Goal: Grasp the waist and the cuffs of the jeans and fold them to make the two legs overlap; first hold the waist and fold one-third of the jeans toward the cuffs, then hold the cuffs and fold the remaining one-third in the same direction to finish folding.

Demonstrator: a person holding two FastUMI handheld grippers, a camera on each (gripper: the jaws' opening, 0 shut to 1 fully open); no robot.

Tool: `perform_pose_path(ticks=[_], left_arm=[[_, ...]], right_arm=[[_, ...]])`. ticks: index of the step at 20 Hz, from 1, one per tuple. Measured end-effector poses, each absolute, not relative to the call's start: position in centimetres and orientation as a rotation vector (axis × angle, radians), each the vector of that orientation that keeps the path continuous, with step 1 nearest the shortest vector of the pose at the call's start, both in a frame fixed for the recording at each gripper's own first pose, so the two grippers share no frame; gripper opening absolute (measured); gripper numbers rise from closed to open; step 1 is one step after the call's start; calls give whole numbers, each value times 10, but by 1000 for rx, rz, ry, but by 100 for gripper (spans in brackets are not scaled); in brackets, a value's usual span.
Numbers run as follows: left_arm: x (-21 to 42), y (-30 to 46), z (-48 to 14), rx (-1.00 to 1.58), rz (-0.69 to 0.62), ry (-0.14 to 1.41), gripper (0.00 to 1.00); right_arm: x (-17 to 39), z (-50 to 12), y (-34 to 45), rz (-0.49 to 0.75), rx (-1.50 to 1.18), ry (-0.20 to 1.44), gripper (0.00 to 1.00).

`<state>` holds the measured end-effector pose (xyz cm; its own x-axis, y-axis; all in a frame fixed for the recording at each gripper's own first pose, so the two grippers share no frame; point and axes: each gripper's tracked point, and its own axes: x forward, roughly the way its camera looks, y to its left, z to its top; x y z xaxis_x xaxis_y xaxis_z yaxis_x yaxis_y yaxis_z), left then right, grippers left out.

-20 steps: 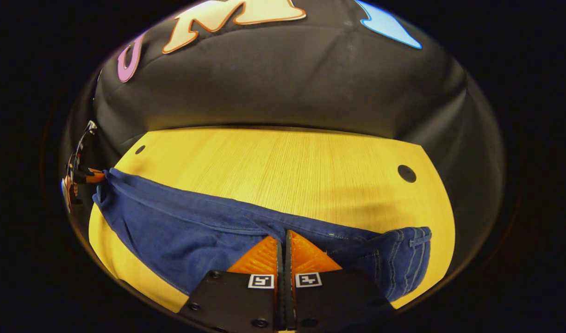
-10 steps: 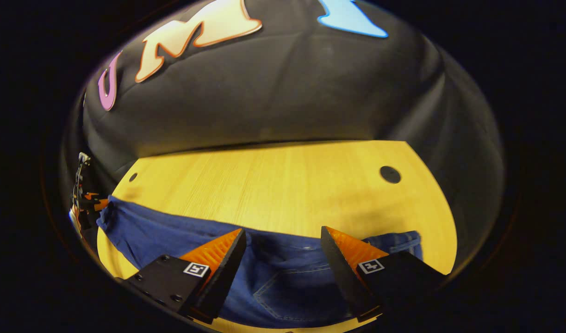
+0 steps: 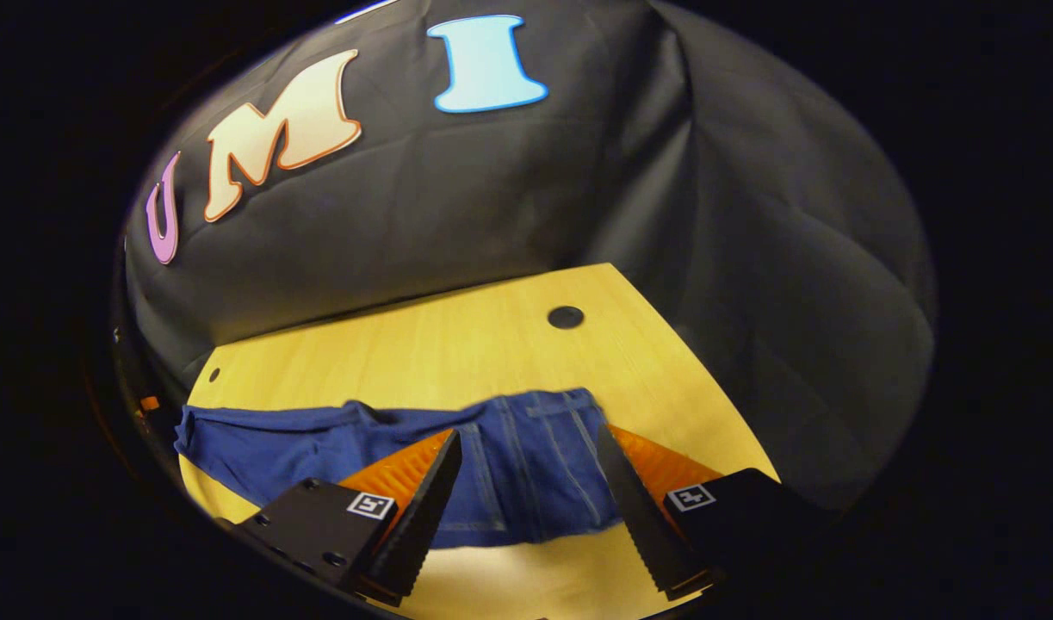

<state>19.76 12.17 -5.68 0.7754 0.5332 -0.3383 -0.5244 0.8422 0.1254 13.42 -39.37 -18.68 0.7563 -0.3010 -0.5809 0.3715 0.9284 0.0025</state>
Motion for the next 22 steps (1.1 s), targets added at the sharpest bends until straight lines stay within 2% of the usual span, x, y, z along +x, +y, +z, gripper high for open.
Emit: perform_pose_path(ticks=[1, 5, 6, 8, 12, 14, 17, 18, 19, 22], left_arm=[[197, 121, -55, 16, 565, 358, 90], [199, 117, -53, -4, 519, 338, 90], [199, 115, -53, -15, 496, 339, 90], [203, 111, -51, -17, 458, 340, 90], [205, 111, -51, 21, 410, 338, 90], [203, 110, -49, 41, 398, 339, 90], [205, 109, -47, 61, 384, 340, 90], [206, 108, -46, 64, 376, 332, 90], [207, 108, -47, 65, 370, 328, 90], [209, 107, -47, 70, 351, 328, 90]], right_arm=[[127, -195, -398, -374, 140, 630, 99], [109, -230, -416, -398, 183, 678, 94], [104, -237, -420, -399, 184, 693, 99], [103, -250, -433, -410, 195, 710, 95], [107, -265, -440, -388, 274, 729, 99], [109, -273, -444, -381, 269, 741, 95], [112, -279, -441, -362, 257, 748, 98], [111, -282, -439, -363, 257, 753, 90], [111, -282, -441, -363, 243, 739, 96], [115, -288, -435, -345, 256, 740, 91]])
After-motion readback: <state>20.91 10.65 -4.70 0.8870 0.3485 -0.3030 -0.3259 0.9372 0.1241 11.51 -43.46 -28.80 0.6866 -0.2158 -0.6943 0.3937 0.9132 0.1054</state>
